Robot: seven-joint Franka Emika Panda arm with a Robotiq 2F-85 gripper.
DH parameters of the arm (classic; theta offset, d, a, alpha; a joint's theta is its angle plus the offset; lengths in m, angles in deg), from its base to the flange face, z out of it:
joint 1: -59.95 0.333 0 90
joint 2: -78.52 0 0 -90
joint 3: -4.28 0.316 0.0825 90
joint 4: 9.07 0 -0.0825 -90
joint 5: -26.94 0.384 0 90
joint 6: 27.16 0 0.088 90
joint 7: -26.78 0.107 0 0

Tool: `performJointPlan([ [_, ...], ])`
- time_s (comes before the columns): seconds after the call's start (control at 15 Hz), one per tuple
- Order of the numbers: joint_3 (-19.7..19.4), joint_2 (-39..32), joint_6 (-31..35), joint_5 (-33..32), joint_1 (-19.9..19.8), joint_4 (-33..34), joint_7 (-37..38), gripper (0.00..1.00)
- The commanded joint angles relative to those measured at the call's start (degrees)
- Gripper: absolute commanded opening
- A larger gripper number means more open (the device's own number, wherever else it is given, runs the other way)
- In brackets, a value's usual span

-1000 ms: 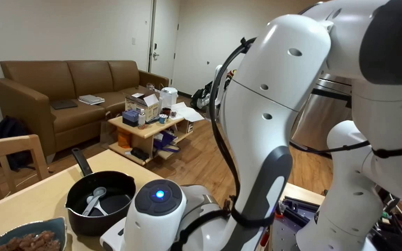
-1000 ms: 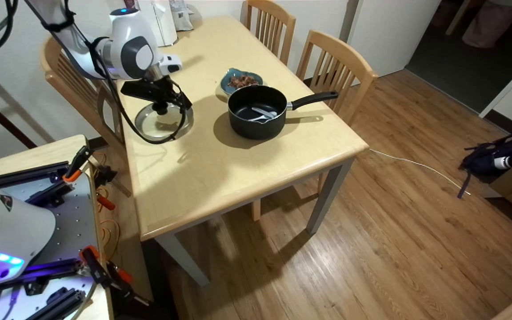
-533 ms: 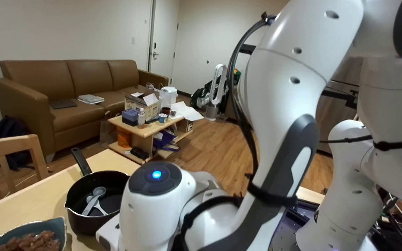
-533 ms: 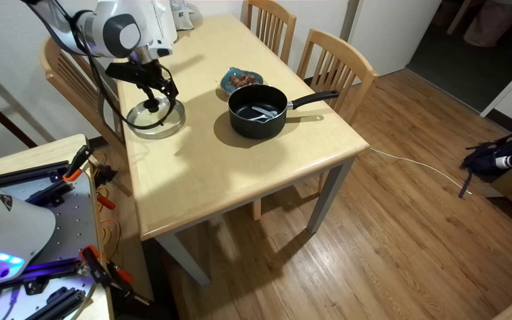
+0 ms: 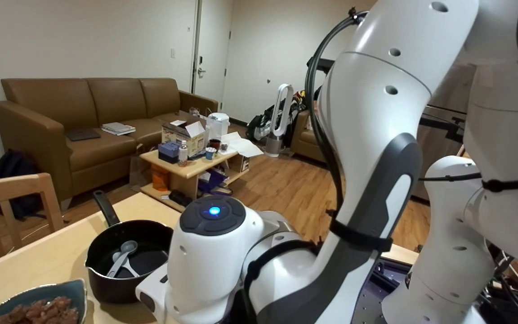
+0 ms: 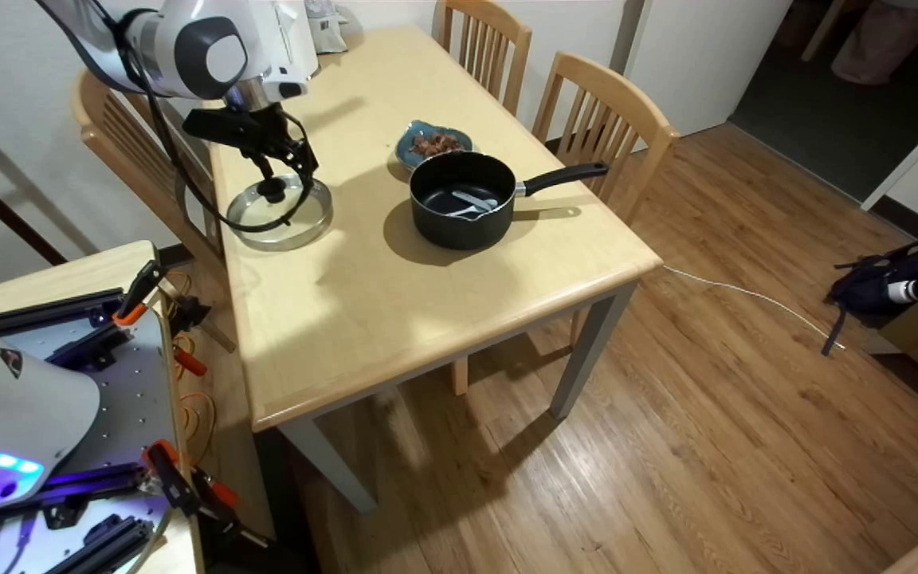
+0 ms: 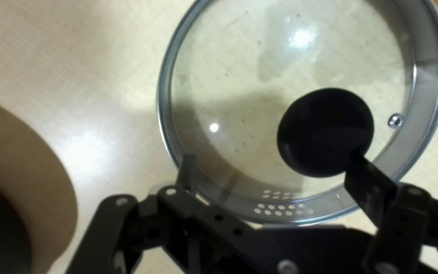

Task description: Pick up the lid from the table and close the pot

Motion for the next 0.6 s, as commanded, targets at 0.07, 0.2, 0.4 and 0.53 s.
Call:
performJointPlan([
  [0.07, 0.87, 0.0, -0.16, -0.81, -0.98, 0.04, 0.53, 1.0],
  [0.2, 0.8, -0.15, 0.23, -0.94, -0.61, -0.12, 1.02, 1.0],
  [0.4, 0.57, 1.04, -0.08, -1.06, 0.17, -0.85, 2.4, 1.0],
  [0.53, -0.07, 2.49, -1.3, -1.43, 1.01, -1.3, 4.1, 1.0],
])
